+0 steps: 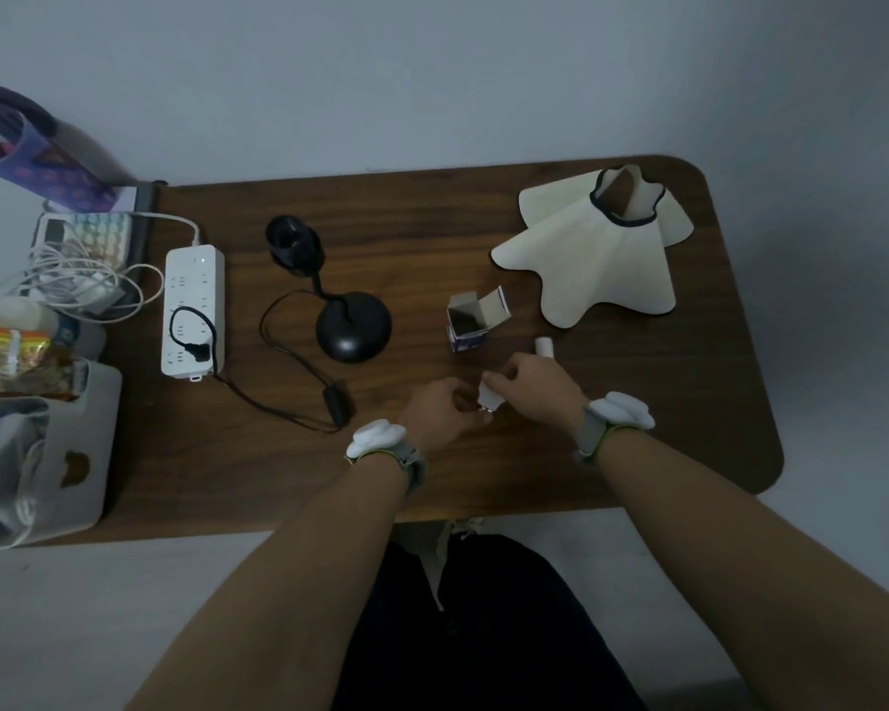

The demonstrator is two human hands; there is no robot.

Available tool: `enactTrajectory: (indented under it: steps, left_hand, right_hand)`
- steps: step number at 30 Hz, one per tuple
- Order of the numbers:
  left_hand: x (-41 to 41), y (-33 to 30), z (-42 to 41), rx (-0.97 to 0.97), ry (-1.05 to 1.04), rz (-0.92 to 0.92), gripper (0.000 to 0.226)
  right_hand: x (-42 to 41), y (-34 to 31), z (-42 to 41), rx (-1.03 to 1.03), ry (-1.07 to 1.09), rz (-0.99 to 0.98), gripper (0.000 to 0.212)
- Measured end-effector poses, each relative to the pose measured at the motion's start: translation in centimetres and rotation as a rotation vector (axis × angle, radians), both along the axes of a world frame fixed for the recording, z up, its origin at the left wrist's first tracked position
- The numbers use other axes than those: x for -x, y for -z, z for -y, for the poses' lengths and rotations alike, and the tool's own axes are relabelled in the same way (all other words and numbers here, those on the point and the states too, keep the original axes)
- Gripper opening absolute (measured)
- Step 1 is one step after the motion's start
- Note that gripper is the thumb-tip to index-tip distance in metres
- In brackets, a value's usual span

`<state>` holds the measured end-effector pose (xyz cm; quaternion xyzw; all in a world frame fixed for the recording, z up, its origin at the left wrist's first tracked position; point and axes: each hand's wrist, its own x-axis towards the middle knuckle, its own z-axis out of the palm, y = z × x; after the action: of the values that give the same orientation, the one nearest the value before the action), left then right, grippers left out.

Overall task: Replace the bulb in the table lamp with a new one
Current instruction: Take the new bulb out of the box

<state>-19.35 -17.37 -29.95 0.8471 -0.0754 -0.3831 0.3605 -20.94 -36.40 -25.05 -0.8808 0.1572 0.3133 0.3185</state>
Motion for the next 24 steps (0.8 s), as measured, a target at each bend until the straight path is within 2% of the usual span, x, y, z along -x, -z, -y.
enactTrajectory:
  steps: [6, 11, 19, 24]
  left_hand:
    - [-0.4, -0.4, 0.4, 0.009, 0.015, 0.003, 0.048]
    - [-0.6, -0.4, 0.6, -0.085, 0.043, 0.115, 0.035]
    - [-0.5, 0.6, 0.4, -0.214, -0.036, 0.207, 0.041]
    - [-0.6, 0.8, 0.2, -0.238, -0.124, 0.164, 0.046]
  right_hand:
    - [0.3, -0.2, 0.4, -0.062, 0.001, 0.013, 0.046]
    - [0.1, -0.1, 0.2, -0.095, 0.017, 0.009, 0.051]
    - [0.3, 0.1, -0.2, -0.218, 0.034, -0.021, 0.045]
    - [0.5, 0.3, 0.2, -0.239, 0.021, -0.055, 0.048]
